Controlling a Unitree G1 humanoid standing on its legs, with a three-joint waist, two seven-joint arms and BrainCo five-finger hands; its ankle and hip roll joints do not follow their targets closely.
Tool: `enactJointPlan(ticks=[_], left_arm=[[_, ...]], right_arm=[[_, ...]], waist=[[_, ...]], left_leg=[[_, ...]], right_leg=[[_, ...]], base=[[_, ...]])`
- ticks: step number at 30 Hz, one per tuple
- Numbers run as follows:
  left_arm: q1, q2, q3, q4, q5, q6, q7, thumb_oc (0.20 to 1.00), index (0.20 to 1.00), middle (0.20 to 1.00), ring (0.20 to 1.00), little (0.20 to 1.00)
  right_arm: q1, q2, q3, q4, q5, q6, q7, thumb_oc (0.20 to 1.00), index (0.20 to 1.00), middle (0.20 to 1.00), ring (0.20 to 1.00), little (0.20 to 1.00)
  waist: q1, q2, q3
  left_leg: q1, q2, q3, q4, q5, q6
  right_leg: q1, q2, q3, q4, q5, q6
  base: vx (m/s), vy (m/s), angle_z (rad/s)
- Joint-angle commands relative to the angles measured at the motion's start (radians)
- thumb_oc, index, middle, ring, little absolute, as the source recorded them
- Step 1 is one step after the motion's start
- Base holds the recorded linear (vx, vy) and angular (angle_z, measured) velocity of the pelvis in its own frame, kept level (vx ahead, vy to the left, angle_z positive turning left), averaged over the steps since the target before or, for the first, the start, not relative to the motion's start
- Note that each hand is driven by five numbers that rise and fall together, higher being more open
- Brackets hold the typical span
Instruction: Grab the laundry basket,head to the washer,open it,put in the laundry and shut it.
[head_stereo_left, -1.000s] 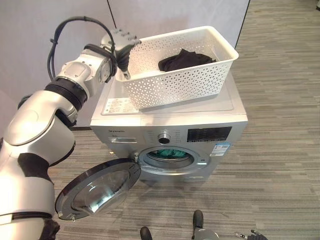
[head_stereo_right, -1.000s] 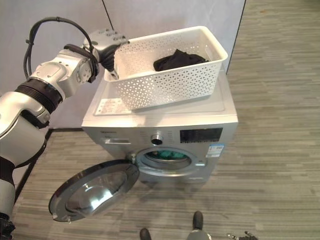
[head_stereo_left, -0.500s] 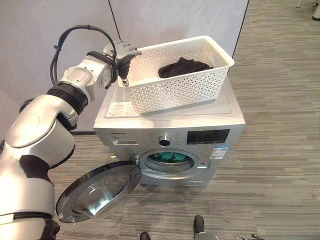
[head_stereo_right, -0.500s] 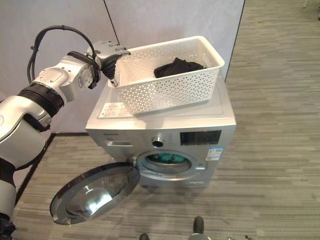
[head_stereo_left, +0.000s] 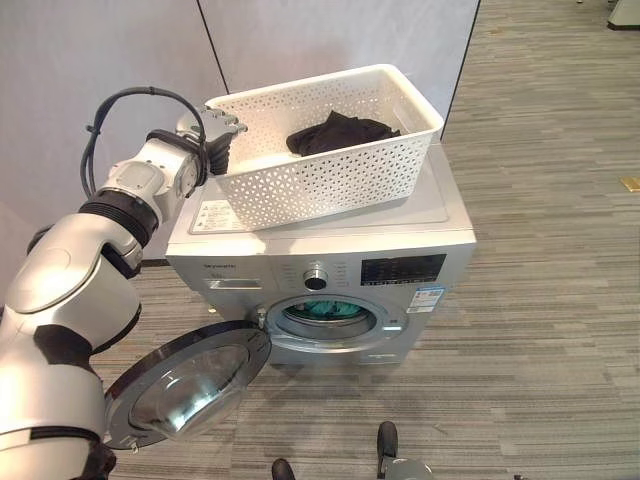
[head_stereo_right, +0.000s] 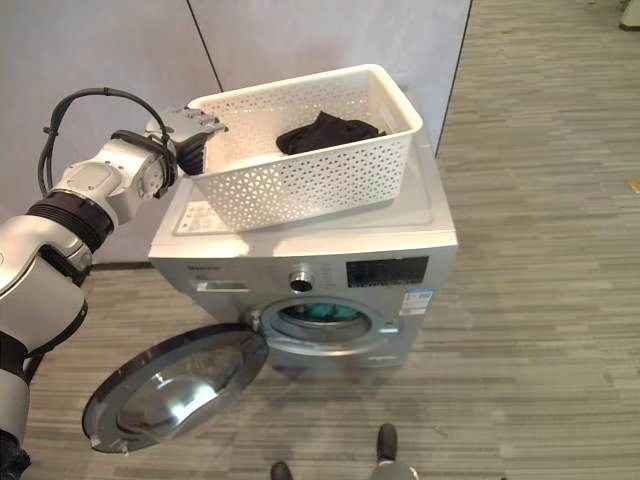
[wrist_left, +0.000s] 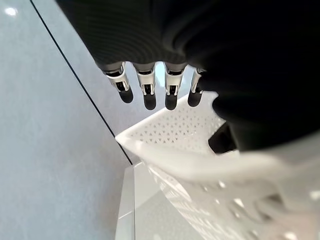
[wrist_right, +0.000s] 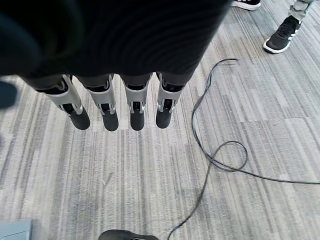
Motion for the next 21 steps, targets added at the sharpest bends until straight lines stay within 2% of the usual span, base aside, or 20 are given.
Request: enactJointPlan(ticks=[1,6,9,13,17,18,21], left_arm=[[-0.19,0.027,0.094,0.075,-0.043,0.044,0.094,1.0,1.0,1.0,1.0,1.0],[-0.286,-0.018,0.068,0.067,-0.066,0.044,0.123,1.0,1.0,1.0,1.0,1.0],[-0.358,-0.05,0.012,0.097,-0.06,0.04,0.125,1.0,1.0,1.0,1.0,1.0],[-0.424,-0.055,-0.066,0.096,-0.081,0.024,0.063,1.0,1.0,1.0,1.0,1.0],[-0.441,-0.069,-0.043,0.077,-0.157,0.009,0.066,1.0,1.0,1.0,1.0,1.0],[-0.413,-0.063,-0.003,0.06,-0.229,0.002,0.054,1.0,1.0,1.0,1.0,1.0],[-0.366,-0.048,0.035,0.06,-0.281,0.002,0.027,1.0,1.0,1.0,1.0,1.0]], right_arm=[[-0.033,0.025,0.035,0.011,0.022,-0.017,-0.013,1.0,1.0,1.0,1.0,1.0],[-0.047,0.024,0.048,-0.002,0.033,-0.015,-0.011,1.0,1.0,1.0,1.0,1.0],[-0.053,0.018,0.059,0.0,0.032,-0.01,-0.009,1.0,1.0,1.0,1.0,1.0],[-0.027,0.009,0.037,0.04,0.036,0.006,-0.001,1.0,1.0,1.0,1.0,1.0],[-0.01,0.007,0.027,0.056,0.049,0.012,0.007,1.0,1.0,1.0,1.0,1.0],[-0.012,0.006,0.008,0.066,0.061,0.016,0.001,1.0,1.0,1.0,1.0,1.0],[-0.011,0.006,-0.005,0.07,0.062,0.017,-0.001,1.0,1.0,1.0,1.0,1.0]], waist=[[0.024,-0.023,0.078],[0.023,-0.018,0.067],[0.015,-0.009,0.059],[0.013,0.007,0.041],[0.011,0.015,0.04],[0.009,0.019,0.044],[0.009,0.024,0.047]], left_leg=[[0.049,0.059,-0.029,0.004,-0.002,-0.039],[0.057,0.062,-0.026,0.004,-0.003,-0.04],[0.064,0.06,-0.02,0.004,-0.003,-0.043],[0.076,0.06,-0.01,0.004,-0.001,-0.046],[0.08,0.063,-0.005,0.004,0.004,-0.048],[0.078,0.064,0.0,0.004,0.009,-0.051],[0.069,0.065,0.003,0.004,0.012,-0.051]], right_leg=[[0.046,-0.061,-0.025,-0.003,-0.024,0.126],[0.05,-0.056,-0.025,-0.003,-0.029,0.124],[0.049,-0.054,-0.018,-0.003,-0.031,0.125],[0.052,-0.055,-0.013,-0.003,-0.036,0.126],[0.05,-0.054,-0.009,-0.003,-0.038,0.125],[0.044,-0.053,-0.005,-0.003,-0.04,0.125],[0.031,-0.054,-0.001,-0.003,-0.036,0.125]], base=[[0.02,-0.034,0.18],[0.03,-0.021,0.07],[0.04,-0.014,-0.03],[0.06,-0.003,0.0],[0.01,-0.003,0.0],[0.0,0.0,0.0],[-0.01,-0.001,-0.09]])
